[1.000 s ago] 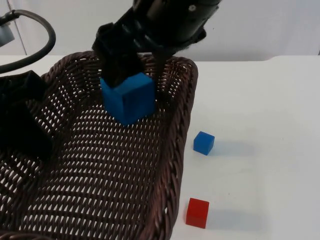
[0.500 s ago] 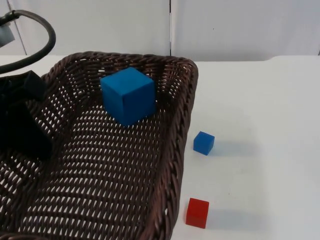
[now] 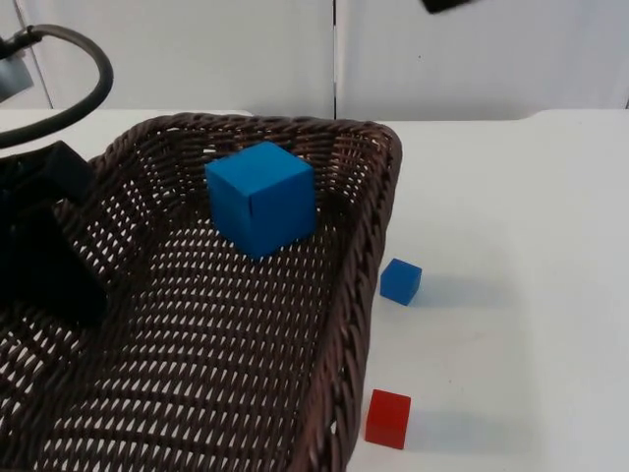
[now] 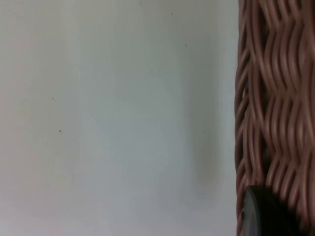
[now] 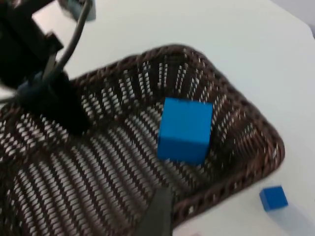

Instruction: Pick up the basket with the left hand and place the largest block into the basket with the right hand.

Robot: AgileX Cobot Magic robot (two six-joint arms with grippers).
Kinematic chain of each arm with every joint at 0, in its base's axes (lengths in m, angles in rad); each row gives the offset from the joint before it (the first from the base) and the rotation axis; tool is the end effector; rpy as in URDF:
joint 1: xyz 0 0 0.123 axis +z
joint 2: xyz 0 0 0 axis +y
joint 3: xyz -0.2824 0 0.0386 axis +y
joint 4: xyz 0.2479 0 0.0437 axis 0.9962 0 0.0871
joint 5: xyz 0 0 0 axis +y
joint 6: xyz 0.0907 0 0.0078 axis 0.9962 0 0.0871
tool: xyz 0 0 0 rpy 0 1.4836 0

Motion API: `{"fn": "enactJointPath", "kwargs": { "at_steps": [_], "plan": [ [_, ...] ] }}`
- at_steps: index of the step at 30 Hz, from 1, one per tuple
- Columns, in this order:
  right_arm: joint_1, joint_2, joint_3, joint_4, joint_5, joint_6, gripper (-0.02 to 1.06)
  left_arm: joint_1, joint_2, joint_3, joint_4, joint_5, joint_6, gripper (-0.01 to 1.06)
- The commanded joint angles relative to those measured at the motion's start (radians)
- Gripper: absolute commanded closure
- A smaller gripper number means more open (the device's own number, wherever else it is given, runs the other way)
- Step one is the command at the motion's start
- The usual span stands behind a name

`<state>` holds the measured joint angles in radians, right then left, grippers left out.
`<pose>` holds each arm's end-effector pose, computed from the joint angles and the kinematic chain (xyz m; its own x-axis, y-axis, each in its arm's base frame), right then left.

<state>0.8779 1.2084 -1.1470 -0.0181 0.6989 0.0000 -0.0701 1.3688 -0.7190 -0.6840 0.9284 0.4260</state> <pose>0.1651 0.1972 0.3723 -0.3876 -0.4885 -0.7818 -0.7690 0.6390 -0.0181 0.2171 -0.0615 0.2153 -0.9808 0.0443 -0.1897 0.1355 0.8548 -0.5009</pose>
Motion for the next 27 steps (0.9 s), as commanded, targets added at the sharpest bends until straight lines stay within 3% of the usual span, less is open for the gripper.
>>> {"fn": "enactJointPath", "kwargs": {
  "at_steps": [1, 8, 20, 27],
  "plan": [
    [0.006, -0.044, 0.034, -0.003, -0.018, -0.016, 0.27, -0.005, -0.004, -0.004, -0.046, 0.000, -0.005, 1.05],
    [0.006, -0.125, 0.074, -0.043, -0.016, -0.019, 0.27, -0.005, -0.004, -0.004, -0.046, 0.000, -0.005, 1.05],
    [0.006, -0.159, 0.074, -0.036, -0.006, -0.013, 0.27, -0.005, -0.004, -0.004, -0.060, -0.002, -0.005, 1.05],
    [0.006, -0.159, 0.074, -0.041, -0.006, -0.013, 0.27, -0.005, -0.004, -0.004, -0.060, -0.052, -0.005, 1.05]
  ]
}}
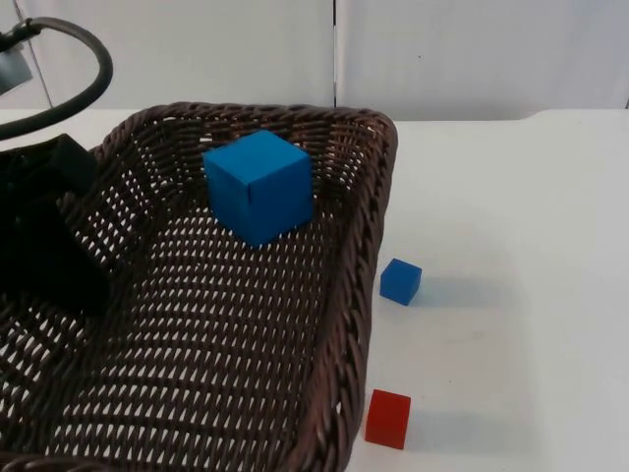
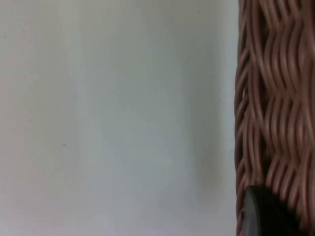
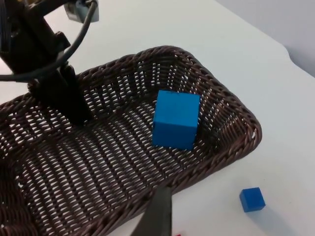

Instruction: Pick up the basket with the left hand and place the largest block into the basket with the right hand.

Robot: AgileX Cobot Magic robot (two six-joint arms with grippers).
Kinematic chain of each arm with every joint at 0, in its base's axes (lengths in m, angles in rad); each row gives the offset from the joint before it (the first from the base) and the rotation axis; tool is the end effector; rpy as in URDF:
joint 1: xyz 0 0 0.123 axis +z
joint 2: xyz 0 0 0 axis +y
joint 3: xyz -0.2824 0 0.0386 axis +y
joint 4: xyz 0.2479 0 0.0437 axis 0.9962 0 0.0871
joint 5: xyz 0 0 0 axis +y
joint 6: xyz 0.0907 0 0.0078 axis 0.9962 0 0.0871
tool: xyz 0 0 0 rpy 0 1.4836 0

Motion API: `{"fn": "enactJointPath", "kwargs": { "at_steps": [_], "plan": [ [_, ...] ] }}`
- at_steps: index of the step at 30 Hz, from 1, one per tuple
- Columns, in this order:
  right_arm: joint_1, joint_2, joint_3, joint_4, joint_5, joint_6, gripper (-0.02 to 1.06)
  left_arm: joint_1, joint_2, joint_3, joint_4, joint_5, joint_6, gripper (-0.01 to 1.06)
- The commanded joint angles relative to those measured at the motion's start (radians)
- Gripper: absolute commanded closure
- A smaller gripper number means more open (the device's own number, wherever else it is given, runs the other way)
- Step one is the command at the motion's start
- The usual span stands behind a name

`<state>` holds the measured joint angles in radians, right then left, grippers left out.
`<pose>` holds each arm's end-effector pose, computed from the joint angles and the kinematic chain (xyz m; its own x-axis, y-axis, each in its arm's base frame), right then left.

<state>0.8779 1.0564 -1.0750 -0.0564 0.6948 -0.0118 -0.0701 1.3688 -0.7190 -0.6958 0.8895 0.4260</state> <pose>0.1413 0.1651 0.3856 -0.3126 -0.4627 -0.8296 -0.7681 0.6369 -0.0658 0.2207 -0.0610 0.2157 -0.9755 0.0179 -0.2191 0.1272 0.8590 -0.4960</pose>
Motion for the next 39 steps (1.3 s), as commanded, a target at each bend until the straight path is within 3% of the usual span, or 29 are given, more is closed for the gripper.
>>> {"fn": "enactJointPath", "kwargs": {
  "at_steps": [1, 19, 31, 36, 39],
  "plan": [
    [0.006, -0.007, 0.002, -0.012, 0.000, -0.002, 0.27, -0.005, -0.004, -0.004, -0.048, -0.016, -0.005, 1.05],
    [0.006, -0.026, 0.002, -0.029, 0.024, -0.004, 0.27, -0.005, -0.004, -0.004, -0.048, -0.021, -0.005, 1.05],
    [0.006, -0.026, 0.002, -0.029, 0.030, -0.004, 0.27, -0.005, 0.044, -0.004, -0.054, -0.156, 0.007, 1.05],
    [0.006, -0.026, 0.002, -0.029, 0.031, -0.004, 0.27, -0.005, 0.184, -0.012, -0.056, -0.258, 0.071, 1.05],
    [0.006, -0.026, 0.002, -0.029, 0.031, -0.004, 0.27, 0.002, 0.250, -0.039, -0.064, -0.278, 0.091, 1.05]
  ]
}}
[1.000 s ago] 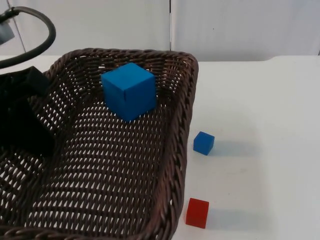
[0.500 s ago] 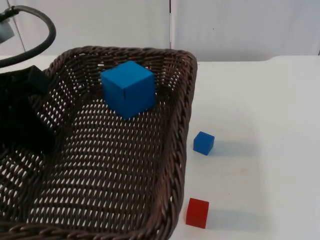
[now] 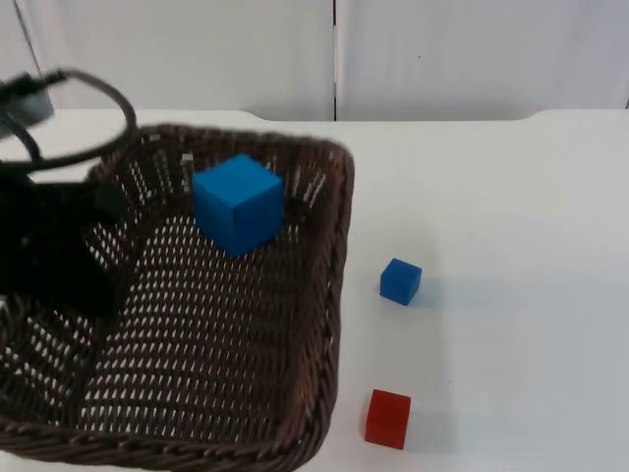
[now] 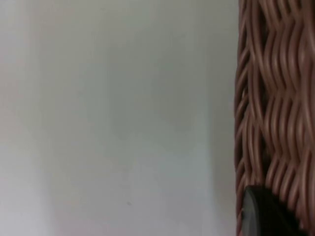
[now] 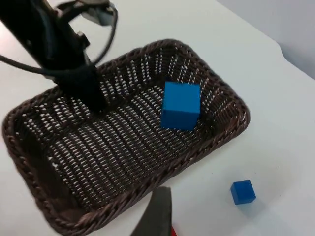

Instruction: Pick up the basket with the left hand and place the largest block into the basket with the right hand.

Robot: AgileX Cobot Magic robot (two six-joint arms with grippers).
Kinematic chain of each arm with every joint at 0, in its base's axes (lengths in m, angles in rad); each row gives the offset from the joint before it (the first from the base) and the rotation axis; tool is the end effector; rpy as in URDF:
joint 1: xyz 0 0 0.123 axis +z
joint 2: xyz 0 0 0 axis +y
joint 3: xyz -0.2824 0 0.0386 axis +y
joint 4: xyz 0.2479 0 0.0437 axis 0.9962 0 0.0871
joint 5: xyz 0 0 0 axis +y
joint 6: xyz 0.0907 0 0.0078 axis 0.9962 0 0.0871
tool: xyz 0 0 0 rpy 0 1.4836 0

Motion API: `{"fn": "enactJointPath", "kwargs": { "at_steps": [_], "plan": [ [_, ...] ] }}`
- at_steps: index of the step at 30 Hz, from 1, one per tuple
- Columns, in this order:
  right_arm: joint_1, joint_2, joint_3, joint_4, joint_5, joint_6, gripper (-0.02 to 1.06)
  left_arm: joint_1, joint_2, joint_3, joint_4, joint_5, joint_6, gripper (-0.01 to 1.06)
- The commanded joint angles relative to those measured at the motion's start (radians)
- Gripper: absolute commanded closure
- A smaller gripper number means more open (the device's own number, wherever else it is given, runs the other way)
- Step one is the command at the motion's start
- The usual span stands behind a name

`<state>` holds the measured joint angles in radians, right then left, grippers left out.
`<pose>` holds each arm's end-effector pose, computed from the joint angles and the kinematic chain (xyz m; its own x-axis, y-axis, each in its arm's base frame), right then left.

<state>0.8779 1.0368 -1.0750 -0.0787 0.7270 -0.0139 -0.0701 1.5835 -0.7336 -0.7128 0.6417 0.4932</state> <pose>0.1381 0.1589 0.3874 -0.3059 -0.4821 -0.8210 -0.7651 0.6377 -0.0894 0.2596 -0.0540 0.1673 -0.9687 -0.0355 -0.2455 0.0692 0.9118 -0.4048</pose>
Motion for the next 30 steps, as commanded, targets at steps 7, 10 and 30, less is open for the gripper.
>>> {"fn": "enactJointPath", "kwargs": {
  "at_steps": [7, 10, 30],
  "plan": [
    [0.006, -0.006, 0.002, -0.006, -0.002, -0.002, 0.27, 0.001, 0.240, -0.188, -0.066, -0.051, 0.070, 1.05],
    [0.006, -0.006, 0.002, -0.006, 0.000, -0.002, 0.27, 0.001, 0.289, -0.252, -0.061, -0.053, 0.070, 1.05],
    [0.006, -0.006, 0.002, -0.026, 0.012, -0.006, 0.27, 0.001, 0.472, -0.430, -0.061, -0.079, 0.067, 0.87]
  ]
}}
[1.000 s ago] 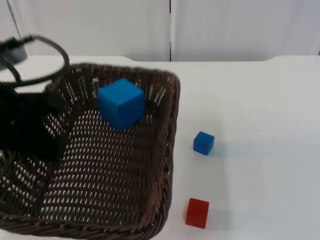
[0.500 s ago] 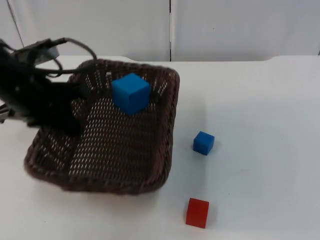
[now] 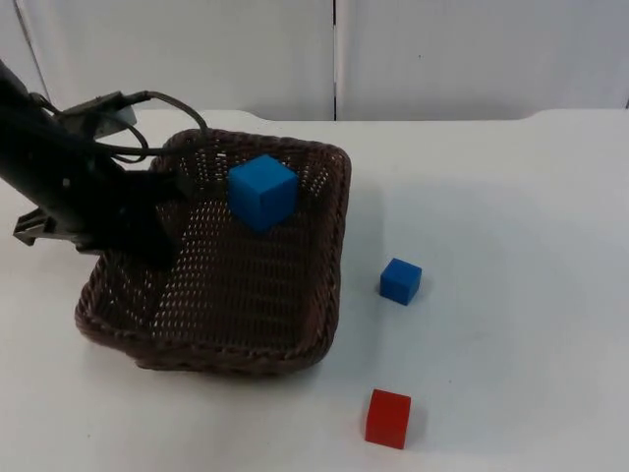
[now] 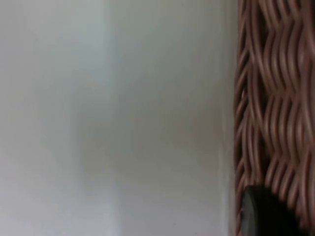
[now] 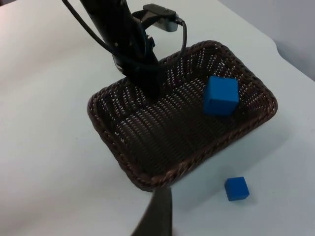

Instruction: Pick up the basket with the left hand and place the largest block into the basket with the right hand.

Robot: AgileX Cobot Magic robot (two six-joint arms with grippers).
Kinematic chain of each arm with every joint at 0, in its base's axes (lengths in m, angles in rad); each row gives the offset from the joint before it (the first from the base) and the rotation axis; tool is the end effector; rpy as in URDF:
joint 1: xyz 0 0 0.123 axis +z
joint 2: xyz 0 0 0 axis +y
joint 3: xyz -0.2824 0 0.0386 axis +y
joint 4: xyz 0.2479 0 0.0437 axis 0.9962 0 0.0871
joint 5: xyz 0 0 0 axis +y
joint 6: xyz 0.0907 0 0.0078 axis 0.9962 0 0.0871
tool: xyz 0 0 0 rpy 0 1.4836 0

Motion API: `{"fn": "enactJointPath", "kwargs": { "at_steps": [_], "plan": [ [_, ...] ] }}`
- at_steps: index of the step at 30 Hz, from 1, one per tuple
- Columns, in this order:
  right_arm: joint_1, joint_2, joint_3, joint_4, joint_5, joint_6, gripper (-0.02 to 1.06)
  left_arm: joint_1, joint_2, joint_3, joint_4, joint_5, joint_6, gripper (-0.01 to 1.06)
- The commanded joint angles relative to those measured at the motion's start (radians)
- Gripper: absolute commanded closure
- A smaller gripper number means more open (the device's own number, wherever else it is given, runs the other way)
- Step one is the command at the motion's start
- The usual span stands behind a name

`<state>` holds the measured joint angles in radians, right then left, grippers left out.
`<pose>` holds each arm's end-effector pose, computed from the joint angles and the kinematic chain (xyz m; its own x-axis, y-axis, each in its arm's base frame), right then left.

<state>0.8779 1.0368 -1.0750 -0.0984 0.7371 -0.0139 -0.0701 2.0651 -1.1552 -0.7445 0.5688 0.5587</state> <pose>0.1387 0.1577 0.3868 -0.3006 -0.4976 -0.8137 -0.7621 0.6383 -0.1088 0.3770 -0.0599 0.1037 -0.9633 -0.0269 -0.2670 0.0787 0.9230 -0.3767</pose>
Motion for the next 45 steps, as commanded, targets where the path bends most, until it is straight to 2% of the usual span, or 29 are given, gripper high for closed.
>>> {"fn": "enactJointPath", "kwargs": {
  "at_steps": [1, 3, 4, 7, 9, 10, 13, 21, 36, 42, 45],
  "plan": [
    [0.006, -0.006, 0.002, -0.007, 0.002, -0.006, 0.27, 0.001, -0.009, -0.008, -0.030, -0.006, 0.001, 0.77],
    [0.006, -0.006, 0.002, -0.007, 0.002, -0.006, 0.27, 0.001, -0.009, -0.008, -0.030, -0.006, 0.001, 0.53],
    [0.006, -0.006, 0.002, -0.007, 0.002, -0.006, 0.27, 0.001, -0.009, -0.008, -0.030, -0.006, 0.001, 0.53],
    [0.006, -0.006, 0.002, -0.012, 0.002, -0.006, 0.27, 0.001, -0.022, -0.008, -0.003, -0.005, 0.013, 0.09],
    [0.006, -0.006, 0.002, -0.012, 0.002, -0.006, 0.27, 0.001, -0.025, -0.008, 0.006, -0.007, 0.013, 0.06],
    [0.006, -0.006, 0.002, -0.018, 0.002, -0.006, 0.27, 0.001, -0.039, -0.008, 0.026, -0.007, 0.013, 0.00],
    [0.006, -0.006, 0.002, -0.023, 0.002, -0.006, 0.27, 0.001, -0.099, -0.008, 0.083, -0.007, 0.013, 0.00],
    [0.006, -0.006, 0.002, -0.022, 0.000, -0.002, 0.27, 0.001, -0.221, -0.007, 0.087, 0.002, 0.013, 0.00],
    [0.006, -0.006, 0.002, -0.030, -0.020, -0.002, 0.27, 0.001, -0.350, -0.006, 0.098, 0.179, 0.013, 0.00],
    [0.006, -0.006, 0.002, -0.030, -0.027, -0.002, 0.27, 0.001, -0.423, -0.005, 0.107, 0.226, 0.013, 0.00],
    [0.006, -0.006, 0.002, -0.028, -0.031, 0.003, 0.27, 0.001, -0.463, 0.024, 0.107, 0.220, 0.013, 0.00]
  ]
}}
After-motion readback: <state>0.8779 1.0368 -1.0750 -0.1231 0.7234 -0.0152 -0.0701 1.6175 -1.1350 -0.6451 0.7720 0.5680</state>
